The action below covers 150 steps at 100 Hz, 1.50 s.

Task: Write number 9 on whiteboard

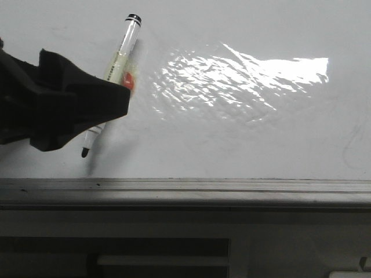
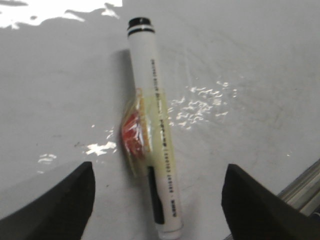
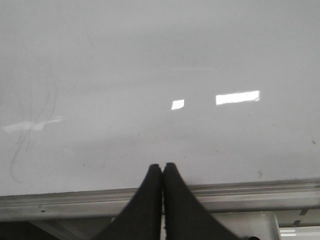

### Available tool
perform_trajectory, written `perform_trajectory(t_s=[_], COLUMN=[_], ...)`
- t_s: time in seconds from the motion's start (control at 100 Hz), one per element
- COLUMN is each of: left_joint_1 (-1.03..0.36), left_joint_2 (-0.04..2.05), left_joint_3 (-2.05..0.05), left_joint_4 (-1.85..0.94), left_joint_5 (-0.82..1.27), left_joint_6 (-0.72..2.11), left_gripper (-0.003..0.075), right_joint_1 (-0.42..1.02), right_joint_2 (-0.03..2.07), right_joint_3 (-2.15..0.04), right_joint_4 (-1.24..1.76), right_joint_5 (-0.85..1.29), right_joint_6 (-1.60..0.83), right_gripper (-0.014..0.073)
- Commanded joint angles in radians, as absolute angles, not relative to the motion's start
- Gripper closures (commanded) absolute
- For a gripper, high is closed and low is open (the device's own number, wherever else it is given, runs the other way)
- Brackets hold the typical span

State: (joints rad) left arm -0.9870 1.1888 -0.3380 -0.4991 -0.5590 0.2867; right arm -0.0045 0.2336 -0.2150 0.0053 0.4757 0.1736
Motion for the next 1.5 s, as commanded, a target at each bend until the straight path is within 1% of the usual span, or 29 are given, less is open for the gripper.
perform_trajectory(t_s=[0.0,0.05,0.06,0.19,0.24,0.33,0.4,0.45,0.62,0.74,0.87,1.03,1.15,1.28,1.45,1.49], left_joint_1=[-0.995,-0.995,-0.995,-0.995,-0.995,-0.995,-0.995,-0.995,-0.993,-0.993,-0.993,-0.993,-0.993,-1.003,-1.027,-1.03], left_joint_2=[1.18,1.18,1.18,1.18,1.18,1.18,1.18,1.18,1.18,1.18,1.18,1.18,1.178,1.173,1.165,1.165], left_joint_3=[-0.37,-0.37,-0.37,-0.37,-0.37,-0.37,-0.37,-0.37,-0.37,-0.37,-0.37,-0.37,-0.37,-0.389,-0.433,-0.437], left_joint_4=[-0.553,-0.551,-0.551,-0.551,-0.551,-0.542,-0.54,-0.54,-0.547,-0.555,-0.578,-0.574,-0.481,-0.403,-0.254,-0.225], left_joint_5=[-0.626,-0.616,-0.614,-0.581,-0.579,-0.579,-0.579,-0.579,-0.559,-0.551,-0.542,-0.539,-0.524,-0.503,-0.483,-0.478], left_joint_6=[0.269,0.269,0.269,0.269,0.269,0.269,0.271,0.276,0.33,0.33,0.33,0.338,0.338,0.338,0.338,0.338], left_gripper=[0.0247,0.0306,0.0306,0.0537,0.0606,0.0692,0.0727,0.0741,0.074,0.074,0.072,0.0737,0.0741,0.0741,0.0741,0.0741], right_joint_1=[0.0,0.004,0.006,0.024,0.029,0.046,0.078,0.107,0.193,0.239,0.294,0.375,0.445,0.53,0.597,0.61], right_joint_2=[0.25,0.25,0.25,0.25,0.25,0.25,0.25,0.25,0.284,0.329,0.362,0.385,0.441,0.571,0.72,0.747], right_joint_3=[-0.241,-0.241,-0.241,-0.241,-0.241,-0.241,-0.245,-0.255,-0.31,-0.315,-0.319,-0.387,-0.464,-0.548,-0.653,-0.681], right_joint_4=[0.0,0.0,0.0,0.01,0.012,0.014,0.014,0.014,0.014,0.014,0.018,0.026,0.068,0.092,0.092,0.092], right_joint_5=[0.398,0.398,0.396,0.354,0.356,0.38,0.391,0.406,0.484,0.49,0.49,0.511,0.507,0.493,0.432,0.435], right_joint_6=[0.166,0.166,0.166,0.166,0.166,0.166,0.166,0.166,0.166,0.166,0.166,0.071,0.022,-0.033,-0.057,-0.08], right_gripper=[0.0655,0.0655,0.0655,0.0655,0.0655,0.0655,0.0655,0.0655,0.0655,0.0655,0.0655,0.0655,0.0655,0.0655,0.0652,0.0638])
